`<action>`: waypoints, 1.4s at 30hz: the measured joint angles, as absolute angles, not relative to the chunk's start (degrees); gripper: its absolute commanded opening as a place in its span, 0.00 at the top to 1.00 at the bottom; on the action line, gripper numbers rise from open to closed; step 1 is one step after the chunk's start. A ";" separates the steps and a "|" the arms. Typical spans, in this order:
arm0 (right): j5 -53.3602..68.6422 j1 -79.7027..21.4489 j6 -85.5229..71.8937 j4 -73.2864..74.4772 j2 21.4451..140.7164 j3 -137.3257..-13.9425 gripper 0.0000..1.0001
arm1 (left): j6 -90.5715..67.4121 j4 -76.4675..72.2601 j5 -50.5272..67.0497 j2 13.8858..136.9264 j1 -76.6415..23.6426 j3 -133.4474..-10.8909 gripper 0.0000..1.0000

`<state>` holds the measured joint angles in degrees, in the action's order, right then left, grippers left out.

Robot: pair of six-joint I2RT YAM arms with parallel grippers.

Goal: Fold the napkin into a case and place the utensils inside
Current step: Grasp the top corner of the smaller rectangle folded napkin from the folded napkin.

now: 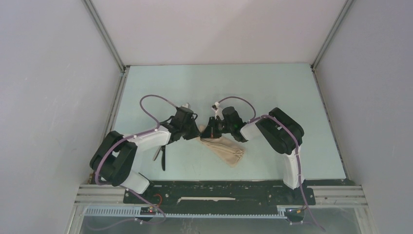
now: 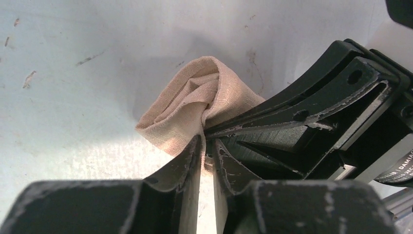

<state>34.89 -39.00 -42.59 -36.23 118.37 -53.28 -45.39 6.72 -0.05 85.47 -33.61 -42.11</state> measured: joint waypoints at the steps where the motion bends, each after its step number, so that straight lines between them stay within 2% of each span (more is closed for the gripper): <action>1: 34.89 -39.00 -42.59 -36.23 118.37 -53.25 0.93 | -45.39 6.76 -0.32 85.60 -33.65 -42.15 0.77; 8: 34.89 -38.98 -42.57 -36.23 118.37 -53.25 0.95 | -44.95 8.47 -2.90 85.62 -33.85 -42.15 0.78; 10: 34.85 -38.98 -42.54 -36.23 118.37 -53.25 0.95 | -44.95 8.58 -3.05 85.91 -34.00 -42.35 0.81; 13: 34.83 -38.98 -42.57 -36.21 118.39 -53.25 0.95 | -44.91 8.93 -3.25 86.54 -34.28 -43.24 0.93; 17: 34.92 -39.00 -42.52 -36.27 118.41 -53.25 0.95 | -44.51 9.10 -4.43 86.52 -35.24 -43.57 1.00; 23: 35.27 -39.94 -40.45 -39.46 118.69 -53.23 0.92 | -44.58 9.47 -4.32 84.36 -35.75 -42.72 1.00; 27: 37.58 -40.16 -42.44 -47.03 122.50 -53.32 0.92 | -45.21 9.50 -3.57 82.59 -35.66 -41.28 1.00; 29: 38.63 -40.14 -43.86 -49.52 123.90 -53.69 0.87 | -45.50 9.74 -3.20 82.52 -35.40 -41.08 1.00; 32: 37.80 -39.90 -44.84 -52.18 123.46 -51.81 0.85 | -46.09 9.47 -2.17 81.93 -34.35 -40.73 1.00; 42: 39.79 -37.58 -45.63 -47.22 118.91 -49.67 0.80 | -46.52 8.86 -1.39 77.32 -32.97 -36.84 1.00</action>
<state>39.79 -37.58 -45.63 -47.22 118.91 -49.67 -46.52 8.86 -1.39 77.32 -32.97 -36.84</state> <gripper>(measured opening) 0.197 0.004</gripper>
